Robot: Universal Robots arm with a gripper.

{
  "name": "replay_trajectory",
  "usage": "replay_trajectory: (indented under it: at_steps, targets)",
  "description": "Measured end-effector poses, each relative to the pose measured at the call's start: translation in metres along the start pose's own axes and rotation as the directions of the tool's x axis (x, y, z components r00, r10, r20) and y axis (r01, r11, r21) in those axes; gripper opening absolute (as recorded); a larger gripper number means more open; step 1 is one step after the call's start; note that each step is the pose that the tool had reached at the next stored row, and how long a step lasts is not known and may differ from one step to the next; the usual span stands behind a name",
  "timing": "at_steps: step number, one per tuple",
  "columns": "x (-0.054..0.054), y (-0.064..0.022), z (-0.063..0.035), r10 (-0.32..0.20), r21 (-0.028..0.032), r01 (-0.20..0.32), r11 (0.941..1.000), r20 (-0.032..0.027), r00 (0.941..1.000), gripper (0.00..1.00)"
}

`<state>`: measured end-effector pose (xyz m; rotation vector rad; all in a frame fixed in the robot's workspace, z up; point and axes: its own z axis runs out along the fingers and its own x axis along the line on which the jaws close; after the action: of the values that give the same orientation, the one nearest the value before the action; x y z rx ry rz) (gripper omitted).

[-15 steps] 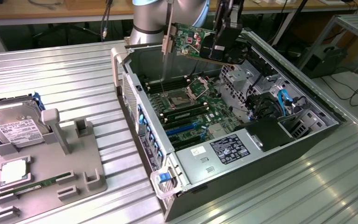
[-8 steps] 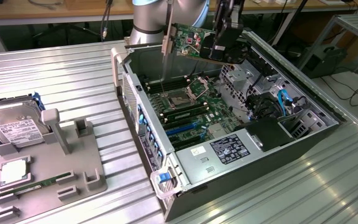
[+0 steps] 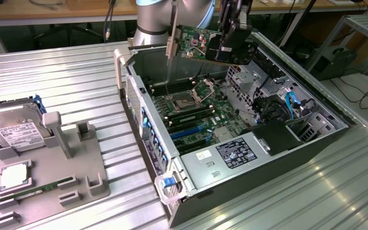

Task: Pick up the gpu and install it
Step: 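Insert the gpu into the slot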

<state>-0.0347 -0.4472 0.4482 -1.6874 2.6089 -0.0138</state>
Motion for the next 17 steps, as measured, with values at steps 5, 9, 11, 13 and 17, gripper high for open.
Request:
replay_trajectory:
  at_steps: [5, 9, 11, 13, 17]
  targets:
    - [0.0, 0.0, 0.0, -0.04, -0.0009, 0.04, 0.9992, 0.001, 0.9992, 0.28]
    - [0.0, 0.0, 0.0002, -0.065, -0.0006, 0.065, 0.9979, 0.0021, 0.9979, 0.28]
    - [0.0, 0.0, 0.0003, -0.082, -0.0007, 0.082, 0.9966, 0.0027, 0.9966, 0.28]
    - [0.0, 0.0, 0.0004, -0.105, -0.0005, 0.105, 0.9945, 0.0037, 0.9945, 0.28]
    - [0.0, 0.0, 0.0004, -0.189, -0.0018, 0.189, 0.982, 0.0062, 0.982, 0.28]
